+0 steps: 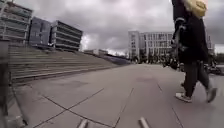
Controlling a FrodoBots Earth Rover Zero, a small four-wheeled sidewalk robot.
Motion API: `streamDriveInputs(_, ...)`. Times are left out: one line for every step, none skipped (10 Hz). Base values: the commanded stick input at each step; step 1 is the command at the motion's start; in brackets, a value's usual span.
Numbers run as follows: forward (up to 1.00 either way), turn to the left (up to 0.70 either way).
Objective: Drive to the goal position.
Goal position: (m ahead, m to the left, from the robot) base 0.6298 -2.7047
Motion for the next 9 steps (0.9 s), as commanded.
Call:
streamDriveInputs(0.50, 0.00)
streamDriveInputs(0.50, 0.00)
streamDriveInputs(0.50, 0.00)
streamDriveInputs(0.50, 0.00)
streamDriveInputs(0.50, 0.00)
streamDriveInputs(0.50, 0.00)
streamDriveInputs(0.50, 0.00)
streamDriveInputs(0.50, 0.00)
streamDriveInputs(0.50, 0.00)
